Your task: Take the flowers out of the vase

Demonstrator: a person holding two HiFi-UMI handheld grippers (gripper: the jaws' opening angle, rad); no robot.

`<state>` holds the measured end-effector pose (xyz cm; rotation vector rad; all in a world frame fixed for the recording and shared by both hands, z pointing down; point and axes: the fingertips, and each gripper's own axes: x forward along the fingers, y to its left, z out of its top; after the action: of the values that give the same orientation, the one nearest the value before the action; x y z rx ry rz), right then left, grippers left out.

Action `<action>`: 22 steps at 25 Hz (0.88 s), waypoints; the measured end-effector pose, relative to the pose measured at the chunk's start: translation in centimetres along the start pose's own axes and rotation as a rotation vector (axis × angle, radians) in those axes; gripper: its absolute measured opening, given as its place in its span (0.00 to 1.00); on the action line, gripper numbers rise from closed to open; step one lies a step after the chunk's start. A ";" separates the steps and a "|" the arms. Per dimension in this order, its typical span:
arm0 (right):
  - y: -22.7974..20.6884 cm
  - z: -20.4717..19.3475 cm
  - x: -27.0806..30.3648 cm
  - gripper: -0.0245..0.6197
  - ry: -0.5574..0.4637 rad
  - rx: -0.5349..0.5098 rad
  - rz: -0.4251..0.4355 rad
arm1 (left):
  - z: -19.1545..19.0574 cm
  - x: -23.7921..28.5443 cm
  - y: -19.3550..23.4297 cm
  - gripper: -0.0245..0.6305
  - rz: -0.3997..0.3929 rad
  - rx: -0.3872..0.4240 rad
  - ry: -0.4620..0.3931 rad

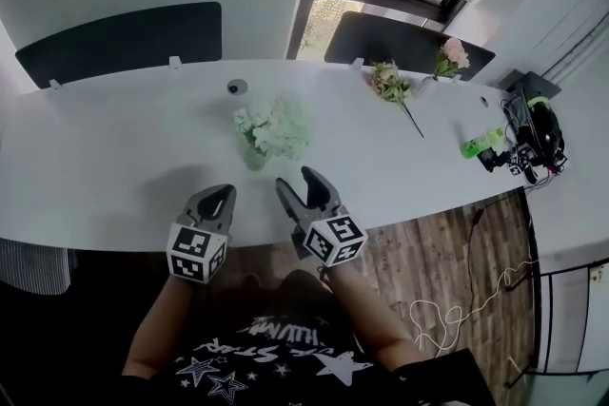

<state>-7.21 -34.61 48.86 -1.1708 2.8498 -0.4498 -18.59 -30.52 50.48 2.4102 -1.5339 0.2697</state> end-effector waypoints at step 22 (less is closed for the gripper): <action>-2.2 -1.1 6.6 0.53 0.009 -0.018 0.098 | -2.4 8.2 3.1 0.45 -0.028 0.186 0.000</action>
<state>-10.54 -40.39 51.05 -1.0276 2.9088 -0.4276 -17.95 -37.97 55.60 2.5702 -1.5357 0.4237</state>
